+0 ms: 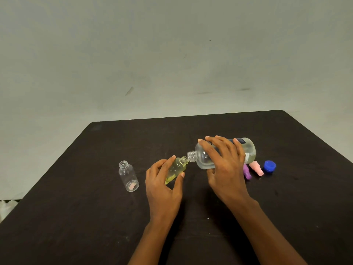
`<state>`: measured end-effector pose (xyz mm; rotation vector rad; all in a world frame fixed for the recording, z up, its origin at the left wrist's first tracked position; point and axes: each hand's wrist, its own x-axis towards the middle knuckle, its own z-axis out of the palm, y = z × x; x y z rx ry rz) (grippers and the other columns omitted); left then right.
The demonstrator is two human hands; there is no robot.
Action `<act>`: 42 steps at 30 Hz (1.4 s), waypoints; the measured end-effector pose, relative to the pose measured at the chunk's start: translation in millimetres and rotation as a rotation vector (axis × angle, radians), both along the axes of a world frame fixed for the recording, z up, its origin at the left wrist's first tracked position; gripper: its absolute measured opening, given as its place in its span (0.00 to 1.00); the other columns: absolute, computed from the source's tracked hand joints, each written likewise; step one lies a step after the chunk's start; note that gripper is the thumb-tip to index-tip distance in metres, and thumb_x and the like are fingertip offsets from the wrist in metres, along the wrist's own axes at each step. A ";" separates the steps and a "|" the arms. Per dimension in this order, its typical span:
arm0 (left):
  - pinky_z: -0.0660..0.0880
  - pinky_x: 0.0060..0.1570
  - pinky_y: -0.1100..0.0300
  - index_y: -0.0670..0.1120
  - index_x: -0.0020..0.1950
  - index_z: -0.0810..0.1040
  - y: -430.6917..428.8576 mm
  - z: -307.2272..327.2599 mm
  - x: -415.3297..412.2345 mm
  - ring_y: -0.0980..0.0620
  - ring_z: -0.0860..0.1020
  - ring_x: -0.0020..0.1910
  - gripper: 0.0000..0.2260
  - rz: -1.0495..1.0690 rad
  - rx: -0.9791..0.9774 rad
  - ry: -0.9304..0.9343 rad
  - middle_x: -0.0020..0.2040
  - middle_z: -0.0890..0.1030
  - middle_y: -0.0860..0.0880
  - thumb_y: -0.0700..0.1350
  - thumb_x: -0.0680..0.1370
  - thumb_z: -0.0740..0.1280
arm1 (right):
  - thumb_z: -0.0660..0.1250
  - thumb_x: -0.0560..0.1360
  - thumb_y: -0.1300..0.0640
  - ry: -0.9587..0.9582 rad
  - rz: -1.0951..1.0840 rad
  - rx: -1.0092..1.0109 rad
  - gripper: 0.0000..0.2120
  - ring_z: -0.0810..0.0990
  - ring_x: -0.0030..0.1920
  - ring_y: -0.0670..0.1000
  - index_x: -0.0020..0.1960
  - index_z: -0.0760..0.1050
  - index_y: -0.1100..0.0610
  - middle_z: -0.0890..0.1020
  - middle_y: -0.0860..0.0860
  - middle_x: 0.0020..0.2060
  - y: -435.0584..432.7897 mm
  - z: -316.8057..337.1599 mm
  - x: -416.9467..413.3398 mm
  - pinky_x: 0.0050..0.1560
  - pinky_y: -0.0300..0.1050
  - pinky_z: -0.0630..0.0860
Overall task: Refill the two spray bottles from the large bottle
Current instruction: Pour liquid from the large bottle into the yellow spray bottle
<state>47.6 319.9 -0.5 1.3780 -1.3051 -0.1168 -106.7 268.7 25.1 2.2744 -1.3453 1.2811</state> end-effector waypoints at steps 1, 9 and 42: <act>0.75 0.55 0.53 0.51 0.62 0.79 -0.3 -0.1 0.1 0.58 0.72 0.56 0.20 -0.001 0.001 -0.001 0.55 0.76 0.55 0.47 0.70 0.71 | 0.76 0.57 0.71 0.001 0.000 0.001 0.41 0.69 0.67 0.52 0.67 0.72 0.51 0.77 0.51 0.63 0.1 0.0 -0.1 0.73 0.51 0.51; 0.75 0.55 0.54 0.52 0.62 0.79 0.2 0.3 -0.1 0.59 0.72 0.56 0.20 0.000 -0.006 0.006 0.54 0.76 0.56 0.47 0.70 0.71 | 0.76 0.57 0.71 0.002 -0.002 -0.002 0.42 0.69 0.67 0.52 0.67 0.70 0.50 0.77 0.51 0.63 0.3 0.3 0.0 0.73 0.50 0.51; 0.74 0.56 0.56 0.52 0.62 0.79 0.0 -0.2 0.9 0.60 0.71 0.57 0.20 0.003 0.012 -0.001 0.55 0.76 0.55 0.47 0.70 0.71 | 0.75 0.57 0.71 0.002 -0.006 -0.002 0.39 0.69 0.67 0.53 0.66 0.72 0.52 0.77 0.51 0.62 1.2 1.6 0.9 0.73 0.51 0.50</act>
